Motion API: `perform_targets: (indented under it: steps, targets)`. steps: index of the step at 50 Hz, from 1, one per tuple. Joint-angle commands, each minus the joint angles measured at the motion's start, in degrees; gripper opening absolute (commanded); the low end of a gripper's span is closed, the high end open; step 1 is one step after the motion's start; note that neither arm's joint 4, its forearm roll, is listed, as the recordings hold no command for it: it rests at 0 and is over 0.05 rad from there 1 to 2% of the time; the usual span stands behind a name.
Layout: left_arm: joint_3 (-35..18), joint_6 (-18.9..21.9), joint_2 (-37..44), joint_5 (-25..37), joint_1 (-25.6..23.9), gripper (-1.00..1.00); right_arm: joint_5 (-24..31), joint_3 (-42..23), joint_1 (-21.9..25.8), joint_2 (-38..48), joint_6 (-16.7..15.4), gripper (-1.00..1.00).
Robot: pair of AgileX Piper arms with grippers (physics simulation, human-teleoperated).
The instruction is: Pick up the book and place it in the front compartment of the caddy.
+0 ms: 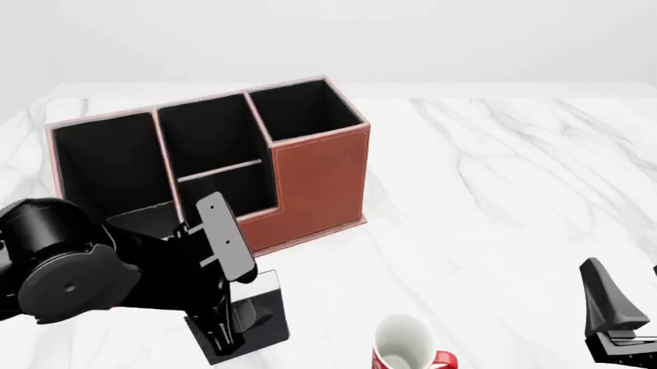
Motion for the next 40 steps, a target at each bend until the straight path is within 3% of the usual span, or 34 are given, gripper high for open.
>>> perform_targets:
  steps: [1, 40]
  targets:
    - [0.9, -1.0, 0.6, -1.2, 0.8, 1.00, 0.0, 0.0, 0.0, 0.0, 0.0, 1.00]
    - [5.5, -3.9, 4.5, -7.4, -0.8, 1.00, 0.0, 0.0, 0.0, 0.0, 0.0, 1.00]
